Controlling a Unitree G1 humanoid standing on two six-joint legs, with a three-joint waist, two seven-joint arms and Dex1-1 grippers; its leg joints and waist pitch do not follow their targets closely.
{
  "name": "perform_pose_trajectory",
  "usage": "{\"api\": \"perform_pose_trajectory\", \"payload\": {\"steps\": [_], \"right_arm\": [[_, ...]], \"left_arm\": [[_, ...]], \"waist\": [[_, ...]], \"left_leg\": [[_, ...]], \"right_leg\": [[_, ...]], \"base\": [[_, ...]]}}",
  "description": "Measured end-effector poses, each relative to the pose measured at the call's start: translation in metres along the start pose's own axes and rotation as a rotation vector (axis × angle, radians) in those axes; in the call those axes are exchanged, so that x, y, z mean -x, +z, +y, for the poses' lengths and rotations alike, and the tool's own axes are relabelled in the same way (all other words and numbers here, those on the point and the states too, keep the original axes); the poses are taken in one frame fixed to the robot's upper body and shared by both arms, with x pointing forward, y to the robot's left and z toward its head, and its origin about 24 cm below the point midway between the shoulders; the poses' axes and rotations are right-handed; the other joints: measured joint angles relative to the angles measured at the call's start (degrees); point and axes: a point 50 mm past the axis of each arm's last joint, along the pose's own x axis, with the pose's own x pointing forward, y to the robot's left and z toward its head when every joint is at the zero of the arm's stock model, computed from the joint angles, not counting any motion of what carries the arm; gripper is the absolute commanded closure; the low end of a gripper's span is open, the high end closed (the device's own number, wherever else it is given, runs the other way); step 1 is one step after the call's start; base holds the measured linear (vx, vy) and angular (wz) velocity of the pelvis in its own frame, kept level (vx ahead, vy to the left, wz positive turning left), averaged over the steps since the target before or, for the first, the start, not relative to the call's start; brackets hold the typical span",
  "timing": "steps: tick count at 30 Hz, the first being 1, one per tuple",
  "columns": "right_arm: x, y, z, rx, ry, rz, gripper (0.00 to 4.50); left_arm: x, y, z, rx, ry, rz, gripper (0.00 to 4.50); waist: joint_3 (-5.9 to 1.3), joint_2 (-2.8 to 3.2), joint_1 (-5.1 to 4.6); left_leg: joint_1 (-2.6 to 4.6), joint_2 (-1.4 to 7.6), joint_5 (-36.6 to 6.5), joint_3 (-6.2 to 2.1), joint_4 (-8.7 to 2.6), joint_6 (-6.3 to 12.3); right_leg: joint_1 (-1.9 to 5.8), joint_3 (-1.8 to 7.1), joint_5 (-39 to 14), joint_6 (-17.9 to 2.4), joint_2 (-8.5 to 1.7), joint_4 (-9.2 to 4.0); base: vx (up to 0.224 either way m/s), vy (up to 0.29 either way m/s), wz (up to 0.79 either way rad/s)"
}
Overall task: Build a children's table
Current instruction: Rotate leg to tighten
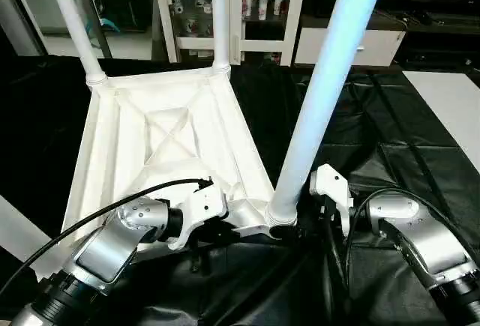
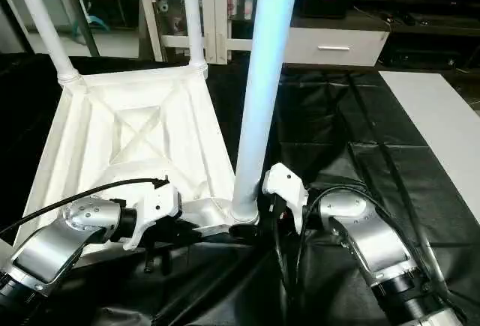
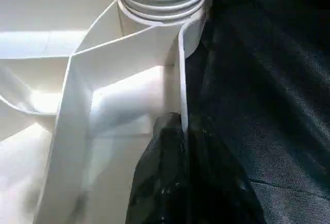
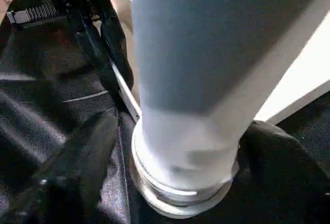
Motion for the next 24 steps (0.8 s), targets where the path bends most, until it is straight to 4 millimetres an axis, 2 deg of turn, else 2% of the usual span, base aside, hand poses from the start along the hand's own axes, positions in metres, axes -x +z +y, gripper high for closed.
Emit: {"api": "perform_pose_trajectory", "payload": {"steps": [12,24], "right_arm": [[0.0005,-0.0012,-0.0015,-0.007,0.006,0.003,1.67],[-0.0004,-0.0013,-0.0031,-0.013,0.022,0.001,1.82]], "left_arm": [[0.0001,-0.0004,-0.0002,-0.001,-0.009,-0.002,4.5],[0.0009,-0.0008,-0.0003,-0.002,-0.009,0.0,4.5]], "waist": [[0.02,-0.16,0.0],[0.02,-0.23,-0.03]], "left_leg": [[-0.09,0.0,0.0,0.0,-0.03,0.01],[-0.09,0.0,0.0,0.01,-0.04,0.01]], "right_leg": [[-0.1,0.0,0.0,0.0,-0.01,0.0],[-0.13,0.0,0.0,0.0,-0.01,0.01]], "base": [[0.0,0.0,0.0],[0.0,0.0,0.0]]}}
